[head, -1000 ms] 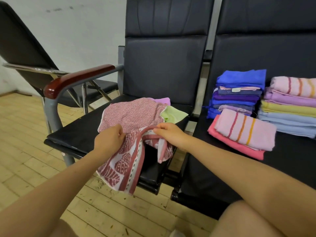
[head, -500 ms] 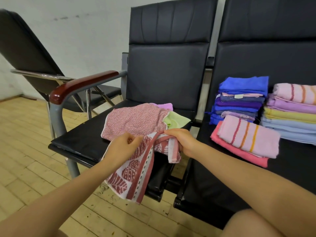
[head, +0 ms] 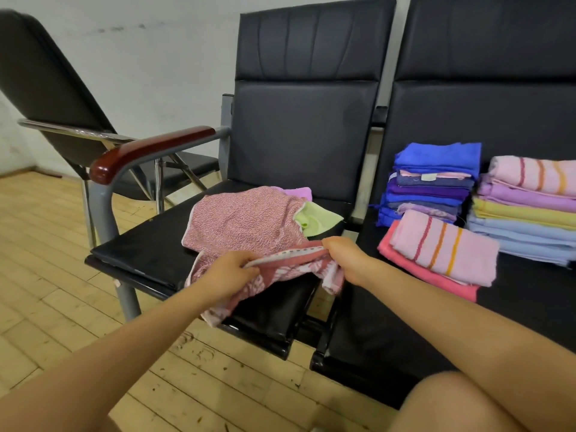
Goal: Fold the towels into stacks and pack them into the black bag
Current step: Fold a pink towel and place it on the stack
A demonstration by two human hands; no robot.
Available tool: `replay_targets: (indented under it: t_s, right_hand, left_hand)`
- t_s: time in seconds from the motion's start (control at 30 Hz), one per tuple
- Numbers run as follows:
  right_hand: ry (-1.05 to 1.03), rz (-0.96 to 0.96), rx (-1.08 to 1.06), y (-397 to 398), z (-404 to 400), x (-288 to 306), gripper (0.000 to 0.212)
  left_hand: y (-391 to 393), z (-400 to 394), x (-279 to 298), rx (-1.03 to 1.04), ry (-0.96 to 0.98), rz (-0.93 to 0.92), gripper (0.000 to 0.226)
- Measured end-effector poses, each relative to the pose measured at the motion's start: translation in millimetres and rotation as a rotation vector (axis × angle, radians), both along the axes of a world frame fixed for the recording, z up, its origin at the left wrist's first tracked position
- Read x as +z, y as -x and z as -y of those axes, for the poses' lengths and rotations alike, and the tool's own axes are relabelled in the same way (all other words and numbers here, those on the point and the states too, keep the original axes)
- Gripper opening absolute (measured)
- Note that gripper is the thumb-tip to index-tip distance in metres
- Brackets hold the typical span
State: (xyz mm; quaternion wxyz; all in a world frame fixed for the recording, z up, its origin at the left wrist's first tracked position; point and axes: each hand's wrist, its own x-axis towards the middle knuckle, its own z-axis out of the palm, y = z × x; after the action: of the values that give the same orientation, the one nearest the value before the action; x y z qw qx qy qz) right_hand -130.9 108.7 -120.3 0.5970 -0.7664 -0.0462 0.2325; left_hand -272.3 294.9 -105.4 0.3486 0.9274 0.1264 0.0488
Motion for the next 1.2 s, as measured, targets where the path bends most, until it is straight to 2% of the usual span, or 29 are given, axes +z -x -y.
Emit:
replay_targets:
  t_s: [0.07,0.13,0.17,0.27,0.43,0.5,0.53,0.6,0.67,0.73,0.83,0.93,0.97,1.03,1.1,1.17,1.2]
  right_hand:
    - [0.027,0.22,0.064,8,3,5,0.028]
    - [0.067,0.454,0.216,20,5,10,0.031]
    - [0.143,0.552,0.323,25,5,12,0.033]
    - [0.462,0.814,0.579,31,1,4,0.038]
    - [0.476,0.953,0.565,30,-7,0,0.021]
    - [0.436,0.953,0.587,27,-6,0,0.006]
    - [0.404,0.931,0.603,25,-5,-1,0.007]
    - [0.332,0.838,0.595,21,-3,-4,0.025]
    - [0.256,0.709,0.535,17,-1,-6,0.04]
    - [0.193,0.573,0.458,14,2,-6,0.043]
    - [0.097,0.402,0.336,12,5,-1,0.037]
    - [0.036,0.355,0.262,10,7,3,0.039]
    - [0.025,0.351,0.265,10,8,4,0.042]
    - [0.066,0.38,0.335,9,10,6,0.041]
    - [0.224,0.438,0.478,9,14,8,0.032]
    - [0.369,0.466,0.575,6,17,8,0.023]
    - [0.391,0.458,0.58,3,18,8,0.019]
  left_hand:
    - [2,-9,6,0.075,0.269,0.047,0.019]
    - [5,-17,10,0.105,0.375,0.083,0.022]
    - [6,-22,10,0.101,0.302,0.097,0.022]
    - [8,-44,1,0.04,-0.103,0.078,0.02]
    - [12,-65,-16,0.015,-0.342,-0.081,0.046]
    - [11,-68,-19,0.015,-0.368,-0.103,0.054]
    - [10,-70,-20,0.022,-0.372,-0.102,0.053]
    - [9,-76,-25,0.032,-0.406,-0.055,0.043]
    - [10,-81,-29,0.015,-0.559,0.048,0.024]
    - [8,-81,-30,-0.042,-0.712,0.201,0.012]
    - [6,-65,-30,-0.171,-0.745,0.297,0.026]
    - [5,-49,-37,-0.221,-0.696,0.117,0.073]
    - [4,-48,-40,-0.228,-0.712,0.075,0.082]
    - [2,-49,-41,-0.246,-0.77,0.073,0.087]
    - [2,-53,-35,-0.254,-0.808,0.104,0.083]
    - [4,-58,-28,-0.23,-0.774,0.121,0.067]
    - [6,-61,-24,-0.199,-0.693,0.13,0.055]
